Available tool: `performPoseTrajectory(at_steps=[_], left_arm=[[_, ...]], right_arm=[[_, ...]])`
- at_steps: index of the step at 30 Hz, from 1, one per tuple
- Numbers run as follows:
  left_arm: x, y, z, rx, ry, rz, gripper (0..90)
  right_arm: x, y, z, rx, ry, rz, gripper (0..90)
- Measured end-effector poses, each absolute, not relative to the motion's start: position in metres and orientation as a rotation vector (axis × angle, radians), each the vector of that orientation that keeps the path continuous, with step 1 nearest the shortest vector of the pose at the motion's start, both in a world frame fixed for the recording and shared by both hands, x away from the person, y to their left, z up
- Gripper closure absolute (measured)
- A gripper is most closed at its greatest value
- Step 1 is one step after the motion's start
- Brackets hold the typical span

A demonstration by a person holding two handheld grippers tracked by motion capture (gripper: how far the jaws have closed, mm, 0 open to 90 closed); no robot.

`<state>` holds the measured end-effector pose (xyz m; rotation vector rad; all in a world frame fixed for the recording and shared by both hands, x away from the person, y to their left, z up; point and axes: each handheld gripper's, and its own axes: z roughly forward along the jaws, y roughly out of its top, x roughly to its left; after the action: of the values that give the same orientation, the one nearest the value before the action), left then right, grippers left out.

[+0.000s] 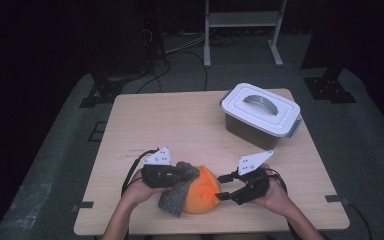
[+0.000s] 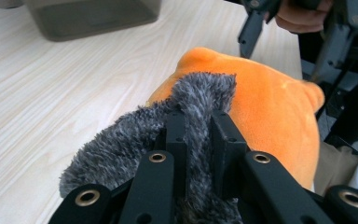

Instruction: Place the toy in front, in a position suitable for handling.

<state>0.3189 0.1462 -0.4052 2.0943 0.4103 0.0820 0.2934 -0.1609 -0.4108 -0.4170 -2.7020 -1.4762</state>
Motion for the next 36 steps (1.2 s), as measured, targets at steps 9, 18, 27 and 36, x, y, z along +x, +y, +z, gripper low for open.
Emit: performPoseTrajectory(at_steps=[9, 18, 27, 36], left_arm=[[0.318, 0.147, -0.402, 2.076, 0.411, 0.111, 79.2], [0.306, 0.139, -0.383, 2.084, 0.319, 0.136, 79.2], [0.293, 0.123, -0.371, 2.082, 0.199, 0.090, 79.1], [0.297, 0.118, -0.382, 2.146, 0.206, 0.105, 79.1]], right_arm=[[0.285, -0.143, -0.410, -0.423, -2.806, -1.435, 58.2], [0.288, -0.141, -0.407, -0.467, -2.785, -1.459, 67.7], [0.290, -0.140, -0.407, -0.497, -2.761, -1.476, 68.3], [0.293, -0.143, -0.409, -0.513, -2.775, -1.462, 69.2]])
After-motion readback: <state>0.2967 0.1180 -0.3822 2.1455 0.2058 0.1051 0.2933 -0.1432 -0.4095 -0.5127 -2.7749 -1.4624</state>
